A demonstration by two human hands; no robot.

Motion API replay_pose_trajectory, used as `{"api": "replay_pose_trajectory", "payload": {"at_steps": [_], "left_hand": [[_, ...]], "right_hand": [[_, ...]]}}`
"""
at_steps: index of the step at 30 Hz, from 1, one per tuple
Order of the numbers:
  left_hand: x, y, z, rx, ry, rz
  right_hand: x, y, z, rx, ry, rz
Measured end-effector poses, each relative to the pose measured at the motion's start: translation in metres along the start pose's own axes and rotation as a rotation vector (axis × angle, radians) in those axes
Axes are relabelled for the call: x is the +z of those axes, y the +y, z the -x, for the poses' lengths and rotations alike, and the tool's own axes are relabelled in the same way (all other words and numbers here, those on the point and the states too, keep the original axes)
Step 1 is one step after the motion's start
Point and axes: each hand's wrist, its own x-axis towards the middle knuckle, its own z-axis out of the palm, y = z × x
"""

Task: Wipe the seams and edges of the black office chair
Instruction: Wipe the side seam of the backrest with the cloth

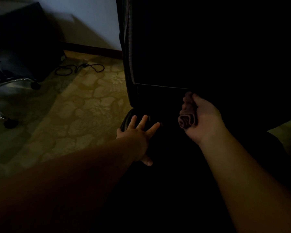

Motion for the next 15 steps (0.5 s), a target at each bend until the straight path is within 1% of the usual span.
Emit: {"api": "replay_pose_trajectory", "payload": {"at_steps": [2, 6, 11, 14, 15], "left_hand": [[0.0000, 0.0017, -0.0002, -0.008, -0.002, -0.005], [0.0021, 0.0037, -0.0038, -0.026, 0.000, -0.025], [0.0033, 0.0030, -0.0072, -0.035, 0.000, -0.043], [0.0038, 0.0028, -0.0092, -0.029, 0.005, -0.042], [0.0039, 0.0024, -0.0097, -0.033, 0.005, -0.044]], "right_hand": [[0.0018, -0.0006, 0.0000, -0.010, 0.024, 0.016], [-0.0038, -0.0003, -0.0002, -0.026, -0.079, 0.026], [-0.0003, 0.0022, -0.0049, -0.015, -0.023, 0.044], [-0.0001, 0.0002, -0.0014, -0.019, -0.150, 0.009], [0.0006, -0.0001, -0.0004, -0.018, -0.169, -0.011]]}}
